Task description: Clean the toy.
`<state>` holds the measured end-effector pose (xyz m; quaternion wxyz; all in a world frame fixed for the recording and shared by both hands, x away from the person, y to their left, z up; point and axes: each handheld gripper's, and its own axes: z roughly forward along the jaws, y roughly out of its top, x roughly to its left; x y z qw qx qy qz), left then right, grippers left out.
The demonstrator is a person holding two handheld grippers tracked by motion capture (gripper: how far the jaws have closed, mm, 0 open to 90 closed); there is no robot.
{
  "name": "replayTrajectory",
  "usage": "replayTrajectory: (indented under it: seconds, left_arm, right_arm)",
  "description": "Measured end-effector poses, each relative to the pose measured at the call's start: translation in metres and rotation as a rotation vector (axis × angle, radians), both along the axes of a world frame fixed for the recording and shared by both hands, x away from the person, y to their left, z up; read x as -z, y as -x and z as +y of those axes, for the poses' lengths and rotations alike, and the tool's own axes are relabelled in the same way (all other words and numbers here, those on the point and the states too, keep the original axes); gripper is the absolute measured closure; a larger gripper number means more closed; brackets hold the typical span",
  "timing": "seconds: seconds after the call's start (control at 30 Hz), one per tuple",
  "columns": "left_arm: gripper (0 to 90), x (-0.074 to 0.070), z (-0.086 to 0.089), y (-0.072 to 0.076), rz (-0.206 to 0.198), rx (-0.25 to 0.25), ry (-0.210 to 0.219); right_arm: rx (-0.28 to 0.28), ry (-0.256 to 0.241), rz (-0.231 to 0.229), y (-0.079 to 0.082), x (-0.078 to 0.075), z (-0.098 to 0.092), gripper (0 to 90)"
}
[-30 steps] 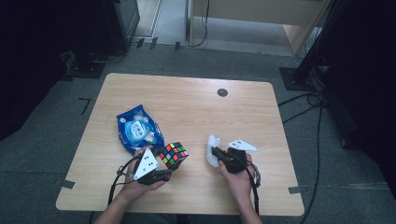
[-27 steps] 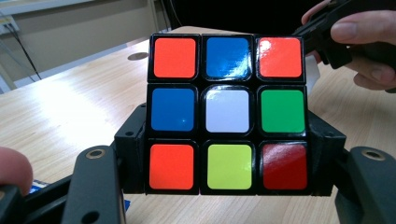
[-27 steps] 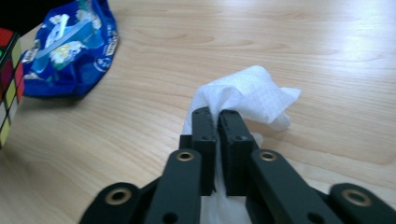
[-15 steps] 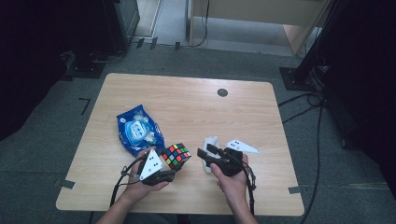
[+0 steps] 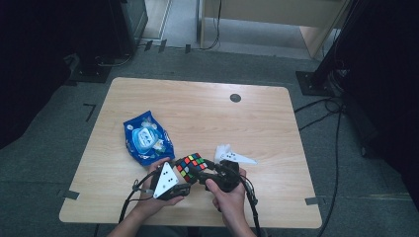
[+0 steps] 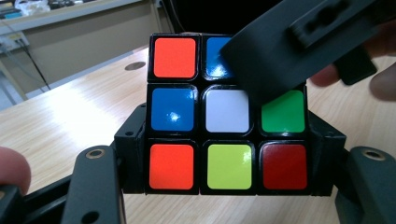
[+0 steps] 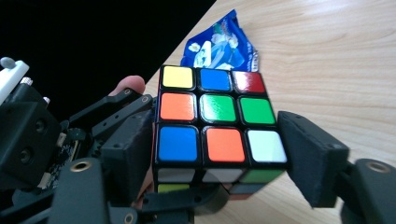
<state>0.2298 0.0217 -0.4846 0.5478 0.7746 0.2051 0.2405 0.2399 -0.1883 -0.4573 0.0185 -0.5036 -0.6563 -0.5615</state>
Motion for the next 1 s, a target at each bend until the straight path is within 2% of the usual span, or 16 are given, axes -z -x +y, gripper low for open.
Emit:
replayTrajectory:
  seconds: [0.1, 0.2, 0.33, 0.43, 0.47, 0.5, 0.53, 0.57, 0.63, 0.77, 0.87, 1.0]
  left_arm:
    - [33.9, 0.001, -0.001, 0.000, 0.002, 0.009, 0.005]
    - [33.9, 0.002, 0.000, -0.003, 0.028, 0.032, 0.016]
    - [33.1, 0.003, 0.000, -0.004, 0.030, 0.057, -0.006]
    - [33.0, 0.004, 0.002, -0.004, 0.010, 0.079, -0.041]
    - [33.0, 0.005, 0.003, -0.003, -0.013, 0.083, -0.063]
    - [32.9, 0.007, 0.003, -0.002, -0.058, 0.071, -0.098]
    - [36.5, 0.008, 0.003, -0.001, -0.077, 0.056, -0.121]
    - [37.4, 0.009, 0.003, -0.003, -0.076, 0.055, -0.130]
    - [36.2, 0.010, 0.006, -0.005, -0.048, 0.058, -0.118]
    - [31.4, 0.005, 0.007, -0.005, -0.042, 0.080, -0.088]
    - [28.2, 0.005, 0.006, -0.004, -0.049, 0.088, -0.110]
    - [24.7, 0.005, 0.004, -0.002, -0.047, 0.096, -0.116]
  right_arm:
    - [-0.014, -0.025, 0.028, -0.002, 0.004, 0.000, 32.1]
    - [-0.016, -0.050, 0.047, -0.003, 0.006, -0.002, 34.0]
    - [-0.012, -0.018, 0.040, -0.002, 0.005, -0.002, 34.1]
    - [0.010, -0.013, 0.034, -0.004, 0.002, -0.010, 34.2]
    - [0.018, -0.017, 0.030, -0.004, 0.000, -0.014, 34.2]
    - [0.020, -0.019, 0.028, -0.005, -0.002, -0.018, 34.1]
    - [0.021, -0.020, 0.023, -0.007, -0.005, -0.023, 34.2]
    - [0.020, -0.014, 0.021, -0.007, -0.007, -0.025, 34.1]
    - [0.011, -0.003, 0.014, -0.007, -0.011, -0.029, 34.1]
    - [-0.020, 0.016, 0.039, -0.009, -0.009, -0.028, 34.1]
    - [-0.049, 0.018, 0.055, -0.010, -0.008, -0.025, 34.1]
    - [-0.078, 0.036, 0.070, -0.010, -0.008, -0.021, 34.1]
